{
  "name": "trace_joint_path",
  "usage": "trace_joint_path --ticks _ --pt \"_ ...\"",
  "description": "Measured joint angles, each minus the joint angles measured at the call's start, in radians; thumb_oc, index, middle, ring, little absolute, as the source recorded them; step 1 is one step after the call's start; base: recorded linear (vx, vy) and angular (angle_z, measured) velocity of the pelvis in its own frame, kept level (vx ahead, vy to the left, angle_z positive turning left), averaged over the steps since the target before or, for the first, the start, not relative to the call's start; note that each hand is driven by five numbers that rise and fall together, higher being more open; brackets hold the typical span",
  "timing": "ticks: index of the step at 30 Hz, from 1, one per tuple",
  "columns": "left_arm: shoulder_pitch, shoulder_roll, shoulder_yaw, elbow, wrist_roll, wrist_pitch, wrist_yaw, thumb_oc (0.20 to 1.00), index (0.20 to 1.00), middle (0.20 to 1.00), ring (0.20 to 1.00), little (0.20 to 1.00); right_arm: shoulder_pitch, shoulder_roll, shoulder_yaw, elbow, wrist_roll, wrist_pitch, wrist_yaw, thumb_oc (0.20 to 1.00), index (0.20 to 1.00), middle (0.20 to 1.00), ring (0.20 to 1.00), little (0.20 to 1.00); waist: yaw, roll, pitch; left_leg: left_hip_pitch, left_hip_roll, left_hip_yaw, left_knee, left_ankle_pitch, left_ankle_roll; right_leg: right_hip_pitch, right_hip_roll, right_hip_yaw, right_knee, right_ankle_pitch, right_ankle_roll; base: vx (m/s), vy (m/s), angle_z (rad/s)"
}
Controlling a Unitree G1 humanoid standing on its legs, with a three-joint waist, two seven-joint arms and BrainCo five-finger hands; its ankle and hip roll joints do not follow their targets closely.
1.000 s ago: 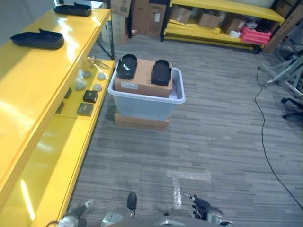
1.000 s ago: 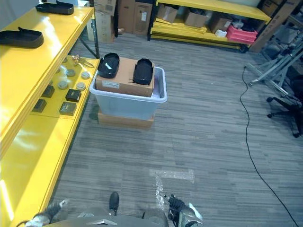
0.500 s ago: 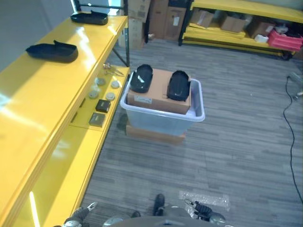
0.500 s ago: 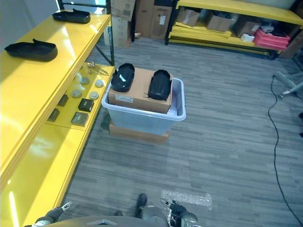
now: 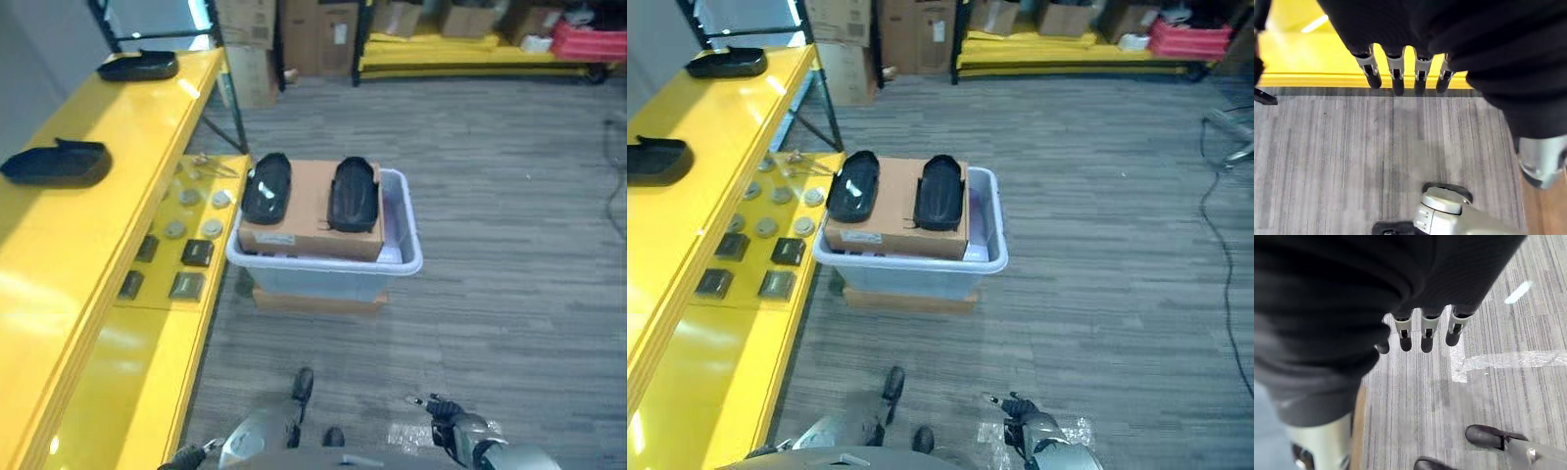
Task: Move parts from the plastic box to the shelf.
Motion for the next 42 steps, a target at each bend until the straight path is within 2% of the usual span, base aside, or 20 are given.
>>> trace_joint_path --ticks 2,3,5,6,7,9,10,11,13,17,21,24,25,26,28,29,33,36,38,42 --pt "-0.042 0.028 -0.002 -0.017 0.000 -0.001 0.001 1.000 1.000 1.000 1.000 1.000 0.008 0.027 0.012 -0.003 -0.015 0.001 0.000 1.000 1.000 1.000 1.000 1.000 -0.006 0.002 0.012 0.072 0.029 0.010 -0.052 0.010 0.049 -0.139 -0.016 -0.065 0.371 -0.085 0.098 0.15 0.100 -0.34" --pt "-0.064 0.068 -0.004 -0.025 0.000 -0.001 0.005 1.000 1.000 1.000 1.000 1.000 0.003 0.060 0.016 -0.051 -0.018 -0.001 0.001 1.000 1.000 1.000 1.000 1.000 -0.024 -0.011 0.025 0.092 0.029 0.035 -0.053 0.008 0.066 -0.327 -0.082 -0.105 0.729 -0.119 0.186 0.18 0.022 -0.28" --pt "-0.103 0.096 -0.013 -0.027 -0.001 -0.002 0.012 1.000 1.000 1.000 1.000 1.000 0.017 0.082 0.033 -0.084 -0.020 -0.003 0.004 1.000 1.000 1.000 1.000 1.000 -0.040 -0.031 0.030 0.121 0.007 0.030 -0.054 -0.015 0.064 -0.414 -0.145 -0.075 0.804 -0.127 0.209 0.15 -0.044 0.08" --pt "-0.124 0.096 -0.021 -0.029 -0.002 -0.005 0.014 1.000 1.000 1.000 1.000 1.000 0.020 0.085 0.031 -0.079 -0.020 0.001 0.004 1.000 1.000 1.000 1.000 1.000 -0.037 -0.029 0.030 0.129 0.000 0.028 -0.057 -0.021 0.057 -0.420 -0.171 -0.085 0.767 -0.129 0.201 0.13 -0.088 0.26" --pt "-0.140 0.096 -0.033 -0.053 -0.003 -0.025 0.021 1.000 1.000 1.000 1.000 1.000 0.025 0.087 0.031 -0.079 -0.020 0.000 0.005 1.000 1.000 1.000 1.000 1.000 -0.031 -0.018 0.031 0.146 -0.012 0.014 -0.055 -0.044 0.061 -0.402 -0.221 -0.100 0.631 -0.121 0.184 0.19 -0.168 0.27" --pt "-0.153 0.093 -0.041 -0.063 -0.005 -0.026 0.028 1.000 1.000 1.000 1.000 1.000 0.026 0.085 0.029 -0.078 -0.020 0.000 0.006 1.000 1.000 1.000 1.000 1.000 -0.031 -0.013 0.032 0.161 -0.026 -0.001 -0.056 -0.054 0.064 -0.368 -0.246 -0.097 0.483 -0.098 0.158 0.20 -0.192 0.33" --pt "-0.163 0.089 -0.054 -0.071 -0.013 -0.029 0.032 1.000 1.000 1.000 1.000 1.000 0.026 0.084 0.014 -0.072 -0.019 -0.003 0.005 1.000 1.000 1.000 1.000 1.000 -0.031 -0.015 0.029 0.172 -0.037 -0.032 -0.060 -0.053 0.072 -0.333 -0.245 -0.024 0.312 -0.056 0.160 0.16 -0.142 0.54" --pt "-0.170 0.086 -0.059 -0.074 -0.015 -0.030 0.032 1.000 1.000 1.000 1.000 1.000 0.025 0.082 0.010 -0.072 -0.019 -0.002 0.004 1.000 1.000 1.000 1.000 1.000 -0.037 -0.008 0.033 0.171 -0.044 -0.054 -0.059 -0.051 0.076 -0.314 -0.244 -0.013 0.257 -0.031 0.164 0.17 -0.201 0.66" --pt "-0.190 0.077 -0.092 -0.072 -0.022 -0.029 0.035 1.000 1.000 1.000 1.000 1.000 0.024 0.081 0.002 -0.047 -0.019 -0.004 0.001 1.000 1.000 1.000 1.000 1.000 -0.043 0.009 0.039 0.174 -0.048 -0.112 -0.054 -0.054 0.071 -0.291 -0.210 0.076 0.212 -0.015 0.168 0.13 -0.188 0.85" --pt "-0.142 0.064 -0.102 -0.066 -0.021 -0.036 0.035 1.000 1.000 1.000 1.000 1.000 0.020 0.078 -0.001 -0.035 -0.020 -0.001 -0.002 1.000 1.000 1.000 1.000 1.000 -0.033 0.007 0.029 0.212 -0.054 -0.143 -0.074 -0.065 0.054 -0.248 -0.171 -0.047 0.105 0.061 0.117 0.09 -0.192 0.42" --pt "-0.045 0.017 -0.099 -0.026 -0.019 -0.028 0.031 1.000 1.000 1.000 1.000 1.000 -0.011 0.062 0.004 -0.096 -0.025 -0.009 -0.046 1.000 1.000 1.000 1.000 1.000 -0.029 -0.015 0.008 0.212 -0.048 -0.128 -0.076 -0.099 0.006 -0.212 -0.171 -0.054 -0.016 0.191 0.102 0.06 -0.135 -0.06" --pt "0.006 -0.012 -0.086 -0.050 -0.006 -0.025 0.037 1.000 1.000 1.000 1.000 1.000 -0.006 0.018 0.010 -0.253 -0.060 -0.024 -0.084 1.000 1.000 1.000 1.000 1.000 -0.035 -0.017 0.011 0.172 -0.047 -0.106 -0.002 -0.131 -0.022 -0.216 -0.162 -0.045 -0.012 0.193 0.085 0.03 -0.044 -0.12" --pt "0.023 -0.023 -0.070 -0.075 -0.002 -0.038 0.044 1.000 1.000 1.000 1.000 1.000 0.032 -0.027 0.000 -0.467 -0.068 -0.023 -0.108 1.000 1.000 1.000 1.000 1.000 -0.044 -0.025 0.019 0.132 -0.038 -0.101 0.044 -0.184 0.001 -0.225 -0.154 -0.031 -0.012 0.191 0.067 0.05 -0.013 -0.08" --pt "0.022 -0.024 -0.064 -0.078 -0.003 -0.043 0.053 1.000 1.000 1.000 1.000 1.000 0.048 -0.048 -0.020 -0.588 -0.068 -0.027 -0.116 1.000 1.000 1.000 1.000 1.000 -0.061 -0.025 0.025 0.117 -0.016 -0.097 0.047 -0.191 0.006 -0.226 -0.147 -0.029 -0.012 0.191 0.065 0.04 -0.006 -0.08" --pt "0.023 -0.022 -0.031 -0.080 -0.003 -0.046 0.063 1.000 1.000 1.000 1.000 1.000 0.097 -0.078 -0.059 -0.823 -0.069 -0.061 -0.120 1.000 1.000 1.000 1.000 1.000 -0.079 -0.014 0.030 0.102 0.050 -0.088 0.029 -0.189 -0.002 -0.226 -0.127 -0.026 -0.012 0.186 0.062 0.04 0.005 -0.14" --pt "0.023 -0.019 -0.031 -0.077 -0.003 -0.046 0.069 1.000 1.000 1.000 1.000 1.000 0.093 -0.080 -0.066 -0.842 -0.069 -0.089 -0.123 1.000 1.000 1.000 1.000 1.000 -0.082 -0.017 0.031 0.109 0.055 -0.073 0.023 -0.182 -0.017 -0.225 -0.129 -0.018 -0.014 0.188 0.063 0.07 0.013 -0.27" --pt "0.017 -0.004 0.006 -0.116 -0.013 -0.064 0.089 1.000 1.000 1.000 1.000 1.000 0.227 -0.085 -0.138 -1.159 -0.083 -0.117 -0.140 1.000 1.000 1.000 1.000 1.000 -0.093 -0.043 0.043 0.134 0.050 -0.072 -0.030 -0.152 -0.009 -0.224 -0.143 -0.021 -0.019 0.178 0.077 0.07 0.026 0.05" --pt "0.014 0.012 0.000 -0.124 -0.013 -0.068 0.104 1.000 1.000 1.000 1.000 1.000 0.233 -0.038 -0.175 -1.174 -0.099 -0.146 -0.175 1.000 1.000 1.000 1.000 1.000 -0.099 -0.063 0.043 0.138 0.045 -0.071 -0.047 -0.136 -0.002 -0.225 -0.151 -0.021 -0.019 0.183 0.091 0.04 0.032 0.01" --pt "0.004 0.012 -0.016 -0.136 -0.012 -0.069 0.116 1.000 1.000 1.000 1.000 1.000 0.166 -0.039 -0.172 -1.100 -0.143 -0.147 -0.224 1.000 1.000 1.000 1.000 1.000 -0.088 -0.055 0.048 0.138 0.043 -0.072 -0.057 -0.127 0.005 -0.229 -0.154 -0.023 -0.019 0.189 0.096 -0.02 0.040 0.02" --pt "-0.041 0.012 -0.081 -0.168 -0.013 -0.079 0.148 1.000 1.000 1.000 1.000 1.000 -0.120 -0.076 -0.119 -0.876 -0.252 -0.110 -0.335 1.000 1.000 1.000 1.000 1.000 -0.057 -0.045 0.062 0.070 0.041 -0.077 -0.049 -0.110 -0.003 -0.298 -0.155 -0.030 -0.017 0.212 0.094 -0.09 0.031 0.04"
